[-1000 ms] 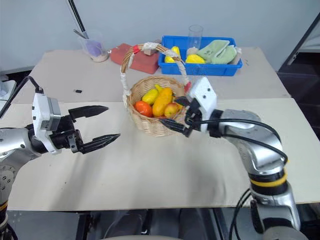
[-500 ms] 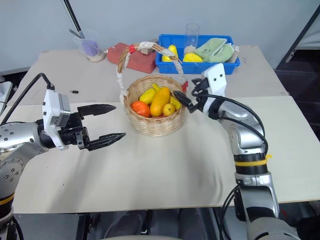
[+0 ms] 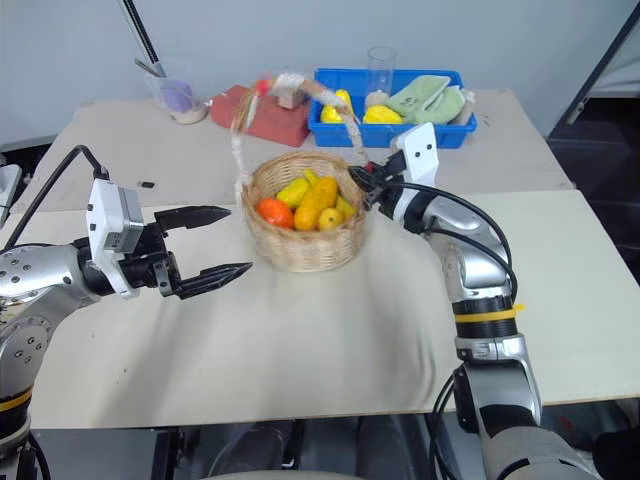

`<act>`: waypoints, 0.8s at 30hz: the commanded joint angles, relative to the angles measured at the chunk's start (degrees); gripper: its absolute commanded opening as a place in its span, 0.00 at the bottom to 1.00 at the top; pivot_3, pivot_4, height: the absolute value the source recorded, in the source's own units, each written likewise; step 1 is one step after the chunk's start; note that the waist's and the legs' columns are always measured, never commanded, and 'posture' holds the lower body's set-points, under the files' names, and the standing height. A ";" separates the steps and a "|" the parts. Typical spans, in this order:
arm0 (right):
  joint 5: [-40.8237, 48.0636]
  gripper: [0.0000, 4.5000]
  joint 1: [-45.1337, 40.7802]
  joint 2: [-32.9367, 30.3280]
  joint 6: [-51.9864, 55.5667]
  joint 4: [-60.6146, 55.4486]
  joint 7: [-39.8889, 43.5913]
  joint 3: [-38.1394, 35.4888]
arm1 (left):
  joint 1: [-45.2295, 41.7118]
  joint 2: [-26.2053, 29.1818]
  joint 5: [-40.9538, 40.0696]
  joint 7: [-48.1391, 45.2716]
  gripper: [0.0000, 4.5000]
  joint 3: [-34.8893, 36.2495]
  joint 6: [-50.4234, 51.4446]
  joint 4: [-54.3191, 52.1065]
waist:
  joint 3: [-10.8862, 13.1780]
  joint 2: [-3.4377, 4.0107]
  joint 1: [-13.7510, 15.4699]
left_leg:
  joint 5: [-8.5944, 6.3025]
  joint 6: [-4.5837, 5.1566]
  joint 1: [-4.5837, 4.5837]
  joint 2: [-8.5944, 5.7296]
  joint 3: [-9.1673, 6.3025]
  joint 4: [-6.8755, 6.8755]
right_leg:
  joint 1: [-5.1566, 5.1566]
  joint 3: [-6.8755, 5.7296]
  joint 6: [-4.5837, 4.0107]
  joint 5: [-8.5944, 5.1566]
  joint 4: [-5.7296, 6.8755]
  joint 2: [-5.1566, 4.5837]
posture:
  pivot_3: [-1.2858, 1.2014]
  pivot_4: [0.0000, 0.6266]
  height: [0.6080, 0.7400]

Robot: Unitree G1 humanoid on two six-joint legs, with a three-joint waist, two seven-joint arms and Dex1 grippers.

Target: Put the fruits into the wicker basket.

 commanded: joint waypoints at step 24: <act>0.19 0.41 6.33 -13.79 -7.46 5.13 -3.52 -14.95 | -5.50 -3.56 -3.78 4.42 1.00 -0.26 0.81 0.22 | -0.01 0.01 0.78 | 0.01 0.01 -0.06 -0.02 0.05 0.07 | 0.04 0.04 0.00 0.00 -0.01 -0.01 | 0.52 0.24 1.00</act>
